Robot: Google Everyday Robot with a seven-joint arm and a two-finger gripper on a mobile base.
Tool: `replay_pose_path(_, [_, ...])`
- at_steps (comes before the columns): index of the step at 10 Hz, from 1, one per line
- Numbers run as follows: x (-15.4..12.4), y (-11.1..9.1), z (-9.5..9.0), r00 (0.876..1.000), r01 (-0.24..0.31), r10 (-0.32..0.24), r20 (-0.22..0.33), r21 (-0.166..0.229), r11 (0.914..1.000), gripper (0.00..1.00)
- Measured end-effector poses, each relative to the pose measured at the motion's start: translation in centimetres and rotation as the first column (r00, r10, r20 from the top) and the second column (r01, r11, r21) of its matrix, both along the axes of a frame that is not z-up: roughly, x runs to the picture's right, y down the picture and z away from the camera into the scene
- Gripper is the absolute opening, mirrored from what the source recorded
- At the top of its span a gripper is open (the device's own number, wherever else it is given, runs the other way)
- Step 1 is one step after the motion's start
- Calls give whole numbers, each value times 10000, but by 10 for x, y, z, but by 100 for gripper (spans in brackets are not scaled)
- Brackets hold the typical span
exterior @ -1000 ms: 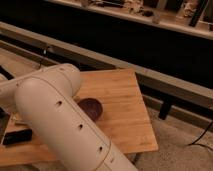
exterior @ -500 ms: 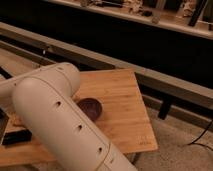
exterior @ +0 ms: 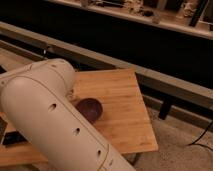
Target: Place the pepper on the white sponge
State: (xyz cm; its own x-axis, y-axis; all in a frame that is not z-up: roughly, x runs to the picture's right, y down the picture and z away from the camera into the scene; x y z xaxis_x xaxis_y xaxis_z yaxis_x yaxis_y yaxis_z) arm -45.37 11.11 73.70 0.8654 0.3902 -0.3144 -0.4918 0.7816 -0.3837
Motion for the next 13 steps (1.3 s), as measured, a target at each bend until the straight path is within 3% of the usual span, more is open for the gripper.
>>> replay_pose_path(3, [0,-2,-6,9999,-88,88,-49,165,9998,80])
replay_pose_path(5, [1,-10,-20,9996,-259,262,-61,515,9983,80])
replay_pose_path(7, [14,-27,-40,9980,-563,592,-219,1145,9918,80])
replay_pose_path(9, [45,-42,-69,9909,-953,1112,-759,1880,9775,80])
replay_pose_path(10, [64,-44,-81,9838,-1174,1430,-1080,2142,9697,80])
replay_pose_path(12, [114,-37,-108,9493,-1882,2438,-1987,2621,9465,80])
replay_pose_path(13, [138,-31,-120,9246,-2221,2944,-2418,2858,9322,80])
